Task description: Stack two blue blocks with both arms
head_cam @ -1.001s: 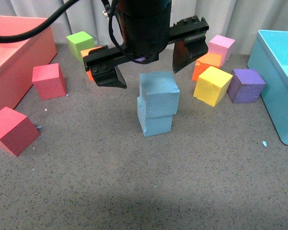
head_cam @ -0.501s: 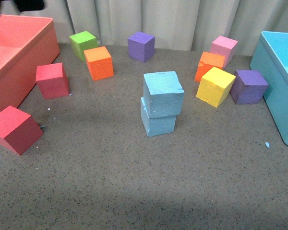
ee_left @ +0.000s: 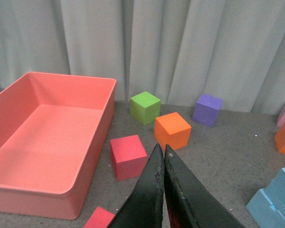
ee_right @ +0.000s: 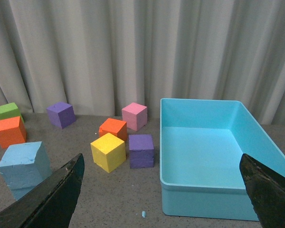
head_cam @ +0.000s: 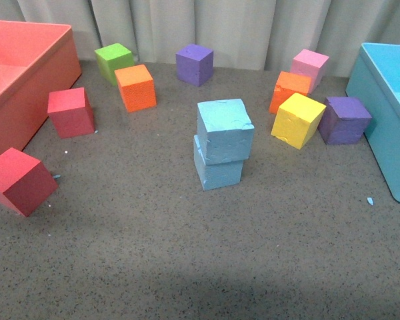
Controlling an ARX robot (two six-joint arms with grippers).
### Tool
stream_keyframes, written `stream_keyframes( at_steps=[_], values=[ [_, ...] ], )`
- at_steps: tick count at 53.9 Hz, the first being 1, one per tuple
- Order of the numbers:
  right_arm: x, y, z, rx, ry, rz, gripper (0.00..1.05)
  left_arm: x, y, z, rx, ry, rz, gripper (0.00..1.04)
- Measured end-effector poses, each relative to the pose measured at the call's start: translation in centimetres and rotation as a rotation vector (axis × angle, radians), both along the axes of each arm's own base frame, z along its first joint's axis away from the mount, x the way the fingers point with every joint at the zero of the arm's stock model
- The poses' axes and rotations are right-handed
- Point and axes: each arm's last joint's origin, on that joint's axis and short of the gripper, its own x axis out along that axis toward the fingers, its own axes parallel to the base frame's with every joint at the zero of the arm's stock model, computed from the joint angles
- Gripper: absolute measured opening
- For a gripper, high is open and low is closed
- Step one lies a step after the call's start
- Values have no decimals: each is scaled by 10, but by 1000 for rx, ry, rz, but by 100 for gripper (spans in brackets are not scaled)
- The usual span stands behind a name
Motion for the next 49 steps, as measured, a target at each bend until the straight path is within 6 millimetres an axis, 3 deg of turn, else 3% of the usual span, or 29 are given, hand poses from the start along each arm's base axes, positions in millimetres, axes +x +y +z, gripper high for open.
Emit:
stream_keyframes(
  at_steps=[30, 49],
  values=[
    [0, 0, 0, 0, 0, -1, 95, -48, 29, 1, 2, -1, -4, 4],
    [0, 0, 0, 0, 0, -1, 95, -64, 30, 8, 2, -24, -2, 4]
  ],
)
